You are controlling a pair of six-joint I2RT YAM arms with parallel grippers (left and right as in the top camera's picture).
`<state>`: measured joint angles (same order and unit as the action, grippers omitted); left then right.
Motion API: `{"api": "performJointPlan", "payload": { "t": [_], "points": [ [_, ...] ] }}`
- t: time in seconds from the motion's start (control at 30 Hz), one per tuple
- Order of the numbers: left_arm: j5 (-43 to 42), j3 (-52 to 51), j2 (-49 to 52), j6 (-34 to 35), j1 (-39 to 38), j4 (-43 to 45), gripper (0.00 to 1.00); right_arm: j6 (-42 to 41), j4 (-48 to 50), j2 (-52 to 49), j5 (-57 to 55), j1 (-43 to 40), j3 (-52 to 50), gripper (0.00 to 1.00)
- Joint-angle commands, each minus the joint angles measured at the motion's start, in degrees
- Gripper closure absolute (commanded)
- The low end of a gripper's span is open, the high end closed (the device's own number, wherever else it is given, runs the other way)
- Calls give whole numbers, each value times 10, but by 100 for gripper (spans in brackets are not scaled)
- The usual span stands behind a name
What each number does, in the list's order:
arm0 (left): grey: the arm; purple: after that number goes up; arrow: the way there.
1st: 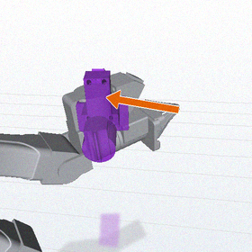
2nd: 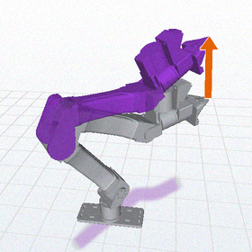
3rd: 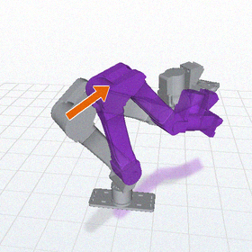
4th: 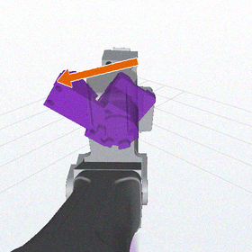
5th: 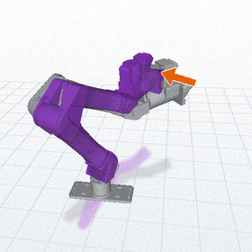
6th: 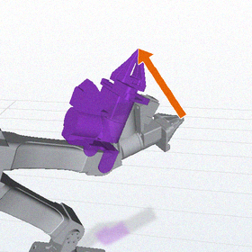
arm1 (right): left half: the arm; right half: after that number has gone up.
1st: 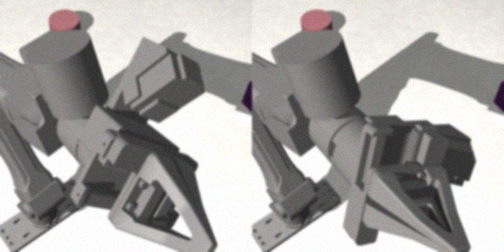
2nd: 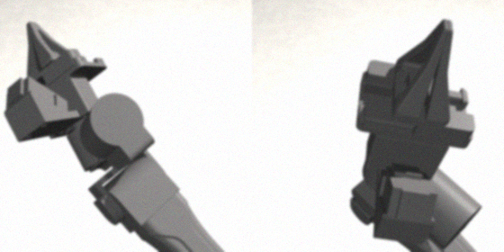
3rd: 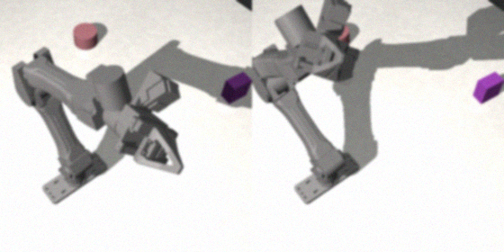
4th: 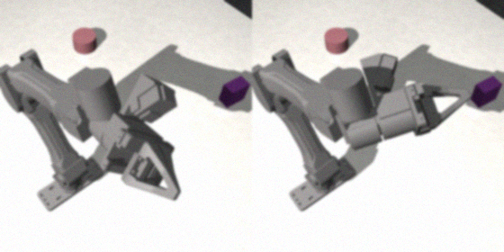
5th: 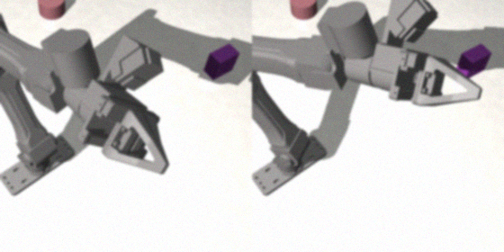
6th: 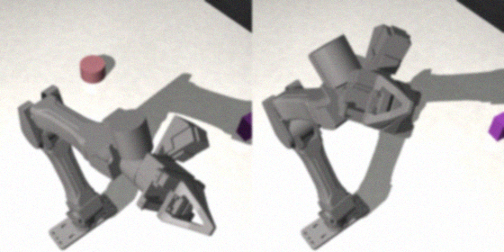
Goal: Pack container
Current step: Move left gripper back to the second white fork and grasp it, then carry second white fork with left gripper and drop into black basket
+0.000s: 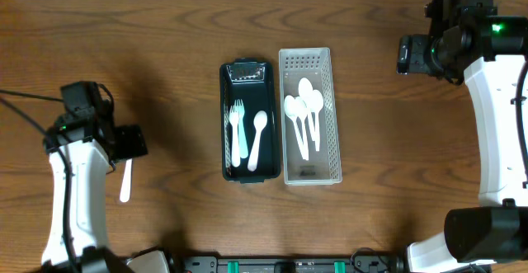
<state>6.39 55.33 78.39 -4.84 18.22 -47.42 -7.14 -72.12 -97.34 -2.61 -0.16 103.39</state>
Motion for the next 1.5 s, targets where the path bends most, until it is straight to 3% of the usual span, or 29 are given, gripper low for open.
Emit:
{"api": "performJointPlan", "payload": {
  "t": [0.0, 0.17, 0.3, 0.6, 0.77, 0.93, 1.47],
  "points": [
    [3, -26, 41, -73, 4, 22, 2, 6, 1, -3, -6, -3, 0, 16],
    [2, -34, 115, -87, 8, 61, 2, 10, 3, -3, -6, -3, 0, 16],
    [-47, -34, 161, -157, 7, 75, 2, 17, 9, -3, -6, -3, 0, 16],
    [-65, -34, 238, -163, 7, 88, 3, 17, 18, -3, -6, -3, 0, 16],
    [-73, -34, 250, -163, 7, 88, 33, 17, 19, -3, -6, -4, 0, 16],
    [-73, -34, 250, -163, 7, 89, 50, 17, 19, -3, -6, -8, 0, 16],
    [-73, -33, 250, -163, 7, 101, 80, 17, 16, -3, -6, -11, 0, 16]
  ]
}}
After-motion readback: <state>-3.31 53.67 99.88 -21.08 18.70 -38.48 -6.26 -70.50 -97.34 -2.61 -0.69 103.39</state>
